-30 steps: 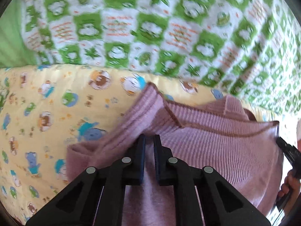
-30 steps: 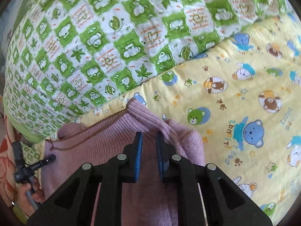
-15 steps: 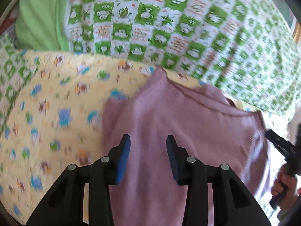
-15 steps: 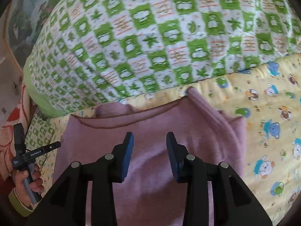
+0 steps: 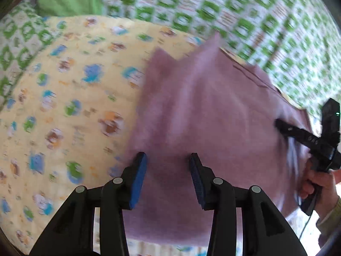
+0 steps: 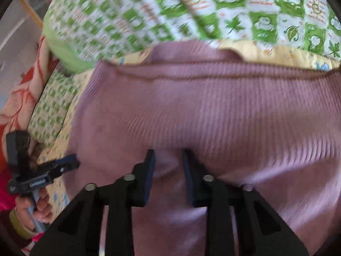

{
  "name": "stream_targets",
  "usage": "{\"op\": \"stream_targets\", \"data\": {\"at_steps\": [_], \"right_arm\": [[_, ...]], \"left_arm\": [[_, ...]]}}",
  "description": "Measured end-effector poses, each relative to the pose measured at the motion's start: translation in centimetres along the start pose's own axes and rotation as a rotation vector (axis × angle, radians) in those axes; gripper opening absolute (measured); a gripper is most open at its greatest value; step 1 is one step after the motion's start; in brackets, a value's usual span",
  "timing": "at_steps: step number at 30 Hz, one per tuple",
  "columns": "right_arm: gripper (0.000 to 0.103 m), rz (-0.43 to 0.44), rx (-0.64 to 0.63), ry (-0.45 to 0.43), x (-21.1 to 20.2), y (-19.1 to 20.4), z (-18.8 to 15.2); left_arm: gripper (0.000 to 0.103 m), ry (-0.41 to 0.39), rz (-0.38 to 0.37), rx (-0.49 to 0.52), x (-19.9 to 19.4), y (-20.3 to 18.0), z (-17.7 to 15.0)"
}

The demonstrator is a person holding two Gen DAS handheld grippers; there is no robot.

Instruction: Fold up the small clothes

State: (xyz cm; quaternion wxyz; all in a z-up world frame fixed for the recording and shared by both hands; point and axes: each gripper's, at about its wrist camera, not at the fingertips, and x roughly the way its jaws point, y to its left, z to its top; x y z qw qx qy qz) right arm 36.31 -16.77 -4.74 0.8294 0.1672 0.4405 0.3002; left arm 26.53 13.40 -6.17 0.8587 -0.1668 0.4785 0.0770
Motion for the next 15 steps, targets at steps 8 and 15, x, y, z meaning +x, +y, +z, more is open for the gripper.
{"op": "stream_targets", "data": {"at_steps": [8,15], "right_arm": [[0.026,-0.103,0.197,-0.176,-2.3,-3.2,3.1],[0.037,-0.054,0.234,-0.228,-6.8,-1.8,0.4]], "left_arm": [[0.062,-0.002,0.03,-0.168,-1.7,5.4,-0.4],[0.078,0.102,-0.073,-0.323,-2.2,7.2,-4.9]]}}
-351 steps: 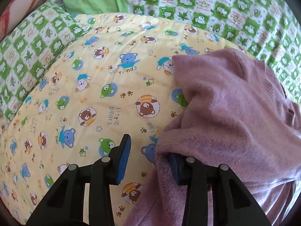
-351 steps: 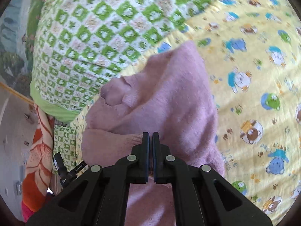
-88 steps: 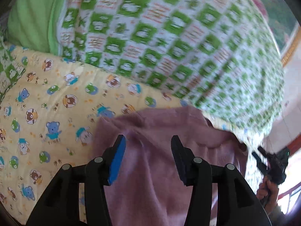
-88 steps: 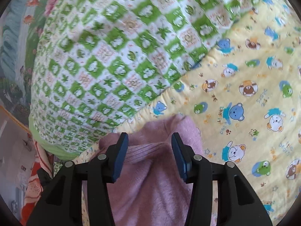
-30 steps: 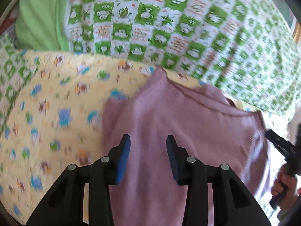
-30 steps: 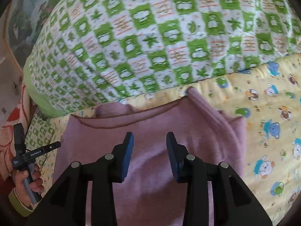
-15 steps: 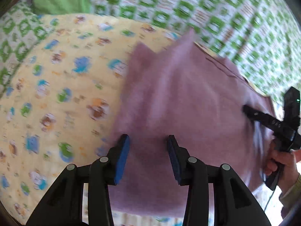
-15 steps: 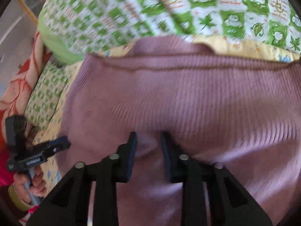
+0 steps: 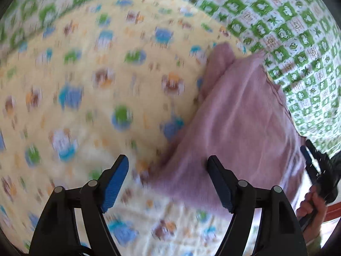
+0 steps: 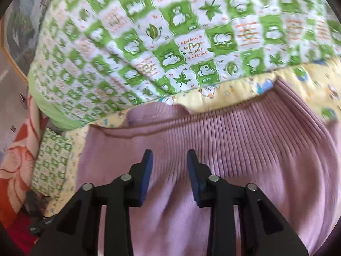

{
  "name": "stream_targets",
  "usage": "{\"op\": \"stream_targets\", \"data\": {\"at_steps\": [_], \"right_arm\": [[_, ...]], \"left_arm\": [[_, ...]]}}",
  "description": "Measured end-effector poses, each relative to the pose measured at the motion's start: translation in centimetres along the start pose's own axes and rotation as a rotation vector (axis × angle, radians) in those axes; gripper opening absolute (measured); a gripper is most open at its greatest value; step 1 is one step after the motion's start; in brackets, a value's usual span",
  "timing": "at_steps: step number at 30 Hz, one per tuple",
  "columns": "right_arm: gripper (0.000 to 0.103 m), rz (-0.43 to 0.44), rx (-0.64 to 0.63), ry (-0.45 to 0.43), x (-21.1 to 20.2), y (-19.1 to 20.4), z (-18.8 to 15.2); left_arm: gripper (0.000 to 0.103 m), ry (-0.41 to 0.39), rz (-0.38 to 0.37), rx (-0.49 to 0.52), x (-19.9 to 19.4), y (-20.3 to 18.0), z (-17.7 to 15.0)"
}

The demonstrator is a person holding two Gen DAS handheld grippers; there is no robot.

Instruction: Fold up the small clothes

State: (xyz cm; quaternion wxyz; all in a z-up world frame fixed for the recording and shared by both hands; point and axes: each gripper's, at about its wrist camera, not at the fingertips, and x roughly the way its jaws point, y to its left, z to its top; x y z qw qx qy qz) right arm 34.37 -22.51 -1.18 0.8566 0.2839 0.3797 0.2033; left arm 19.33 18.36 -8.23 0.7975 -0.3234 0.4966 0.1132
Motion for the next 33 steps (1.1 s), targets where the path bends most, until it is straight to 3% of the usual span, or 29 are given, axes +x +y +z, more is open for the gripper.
{"op": "stream_targets", "data": {"at_steps": [5,11,20,22,26,29,33], "right_arm": [[0.039,0.018,0.02,0.012,-3.0,0.4,-3.1],[0.04,0.028,0.07,0.052,-5.4,0.2,-7.5],[0.04,0.031,0.138,0.116,-7.6,0.2,-13.2],[0.04,0.033,0.136,0.124,-8.0,0.2,-13.9],[0.04,0.024,0.135,0.123,-8.8,0.0,-14.4],[0.04,0.016,0.141,0.114,-9.3,-0.3,-14.5],[0.04,0.011,0.16,0.104,-9.7,-0.9,-14.5]], "left_arm": [[0.081,0.034,-0.044,-0.054,0.8,0.0,-1.7],[0.084,0.053,-0.089,-0.1,1.6,-1.0,-0.9],[0.087,0.006,-0.086,-0.174,2.6,-1.5,0.1],[0.08,-0.01,-0.069,-0.169,2.5,-1.7,0.2],[0.053,-0.02,-0.036,-0.144,2.5,-2.0,0.3],[0.03,-0.023,-0.056,-0.135,2.4,-2.1,0.5],[0.018,-0.05,-0.036,-0.06,1.3,-4.0,0.7]]}}
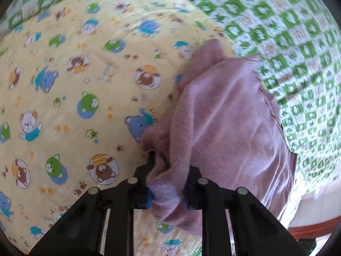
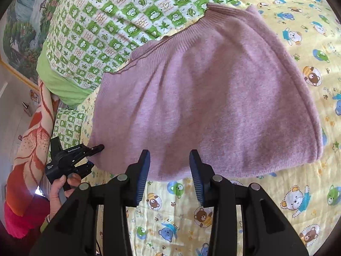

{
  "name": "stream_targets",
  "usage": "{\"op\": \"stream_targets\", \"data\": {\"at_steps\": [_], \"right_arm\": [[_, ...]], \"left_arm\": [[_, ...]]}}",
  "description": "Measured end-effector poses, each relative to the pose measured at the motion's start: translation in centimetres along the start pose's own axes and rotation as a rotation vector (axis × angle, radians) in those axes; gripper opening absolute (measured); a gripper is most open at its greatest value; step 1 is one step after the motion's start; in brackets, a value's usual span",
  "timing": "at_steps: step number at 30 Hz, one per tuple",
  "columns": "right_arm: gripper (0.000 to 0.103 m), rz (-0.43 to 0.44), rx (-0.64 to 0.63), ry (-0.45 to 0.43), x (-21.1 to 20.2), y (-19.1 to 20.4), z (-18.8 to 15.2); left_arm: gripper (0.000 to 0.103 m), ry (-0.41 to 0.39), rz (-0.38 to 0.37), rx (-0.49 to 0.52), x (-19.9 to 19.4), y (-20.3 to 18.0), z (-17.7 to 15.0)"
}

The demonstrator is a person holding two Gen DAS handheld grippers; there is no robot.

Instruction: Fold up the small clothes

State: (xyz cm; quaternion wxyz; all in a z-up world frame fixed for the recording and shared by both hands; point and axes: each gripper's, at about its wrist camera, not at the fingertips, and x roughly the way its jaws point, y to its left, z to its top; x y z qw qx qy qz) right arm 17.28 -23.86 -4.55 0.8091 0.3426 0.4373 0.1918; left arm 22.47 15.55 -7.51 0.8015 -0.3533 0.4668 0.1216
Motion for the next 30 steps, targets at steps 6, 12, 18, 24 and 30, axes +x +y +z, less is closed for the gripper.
{"op": "stream_targets", "data": {"at_steps": [6,12,18,24,30], "right_arm": [[0.041,0.005,0.01,-0.009,-0.4,-0.3,0.0],[0.041,0.008,0.026,-0.019,-0.6,-0.8,0.4],[0.041,0.027,0.045,-0.038,-1.2,-1.8,1.9],[0.042,0.05,0.033,-0.044,-0.8,-2.0,4.4],[0.043,0.149,-0.006,0.026,3.0,0.0,7.8]], "left_arm": [[0.016,-0.076,-0.008,0.196,-2.4,-5.1,-1.0],[0.016,-0.121,-0.059,0.464,-3.9,-11.1,-4.0],[0.015,-0.087,-0.082,0.64,-2.2,-15.3,-8.5],[0.015,-0.037,-0.067,0.749,0.7,-16.6,-11.5],[0.016,-0.021,-0.089,0.728,0.9,-16.0,-11.2]]}}
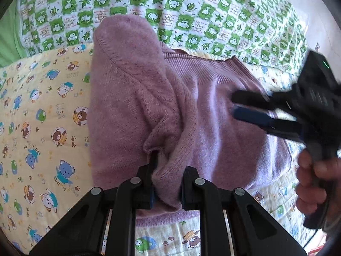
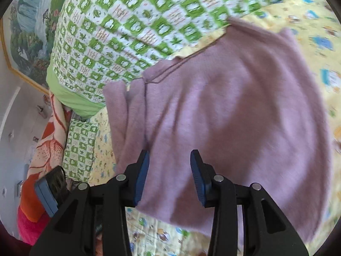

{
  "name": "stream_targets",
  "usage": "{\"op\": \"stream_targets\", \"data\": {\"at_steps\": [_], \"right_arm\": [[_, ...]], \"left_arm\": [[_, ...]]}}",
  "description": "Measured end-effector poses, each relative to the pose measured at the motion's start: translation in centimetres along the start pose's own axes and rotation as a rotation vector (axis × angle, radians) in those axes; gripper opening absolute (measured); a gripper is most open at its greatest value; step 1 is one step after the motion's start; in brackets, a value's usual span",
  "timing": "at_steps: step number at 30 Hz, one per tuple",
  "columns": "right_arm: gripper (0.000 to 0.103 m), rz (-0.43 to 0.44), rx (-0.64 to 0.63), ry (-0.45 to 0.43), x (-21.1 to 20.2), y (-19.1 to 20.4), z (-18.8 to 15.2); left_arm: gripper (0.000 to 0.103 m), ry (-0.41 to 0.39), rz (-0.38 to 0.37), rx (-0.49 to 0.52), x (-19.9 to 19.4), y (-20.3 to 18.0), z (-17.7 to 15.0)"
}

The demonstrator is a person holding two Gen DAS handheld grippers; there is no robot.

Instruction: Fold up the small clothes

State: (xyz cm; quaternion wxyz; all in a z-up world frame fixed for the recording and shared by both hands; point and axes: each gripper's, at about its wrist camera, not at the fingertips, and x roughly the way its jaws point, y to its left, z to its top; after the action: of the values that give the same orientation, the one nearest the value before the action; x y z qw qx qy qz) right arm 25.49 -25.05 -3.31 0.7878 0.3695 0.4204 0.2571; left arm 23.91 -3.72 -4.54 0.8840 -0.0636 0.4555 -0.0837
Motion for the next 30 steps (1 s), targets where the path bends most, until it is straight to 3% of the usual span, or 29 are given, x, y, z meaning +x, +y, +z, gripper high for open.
{"op": "stream_targets", "data": {"at_steps": [2,9,13,15,17,18,25,30], "right_arm": [[0.056,0.047,-0.002,0.037,2.0,0.8,1.3],[0.061,0.207,-0.05,0.139,8.3,4.5,5.8],[0.061,0.176,-0.081,0.176,11.5,5.7,7.4],[0.055,0.17,-0.089,0.193,12.7,6.2,7.9],[0.022,0.155,-0.131,0.197,13.2,7.1,8.1],[0.019,0.138,-0.148,0.199,13.2,7.5,8.1],[0.015,0.153,-0.196,0.08,6.3,7.9,9.3],[0.015,0.101,-0.205,-0.018,-1.4,4.4,10.9]], "left_arm": [[0.016,0.001,-0.003,-0.001,0.0,0.2,0.1],[0.016,0.003,-0.006,-0.015,-0.1,0.3,0.1],[0.016,0.005,-0.008,-0.02,-0.2,0.5,0.2],[0.016,0.002,-0.003,-0.02,-0.5,0.4,0.5],[0.016,0.001,0.001,-0.021,-1.0,0.1,0.6],[0.016,-0.002,-0.004,-0.023,-1.3,-0.1,0.7],[0.016,-0.058,-0.159,0.0,-4.5,-4.6,3.3],[0.016,-0.037,-0.246,0.095,-2.8,-10.7,3.8]]}}
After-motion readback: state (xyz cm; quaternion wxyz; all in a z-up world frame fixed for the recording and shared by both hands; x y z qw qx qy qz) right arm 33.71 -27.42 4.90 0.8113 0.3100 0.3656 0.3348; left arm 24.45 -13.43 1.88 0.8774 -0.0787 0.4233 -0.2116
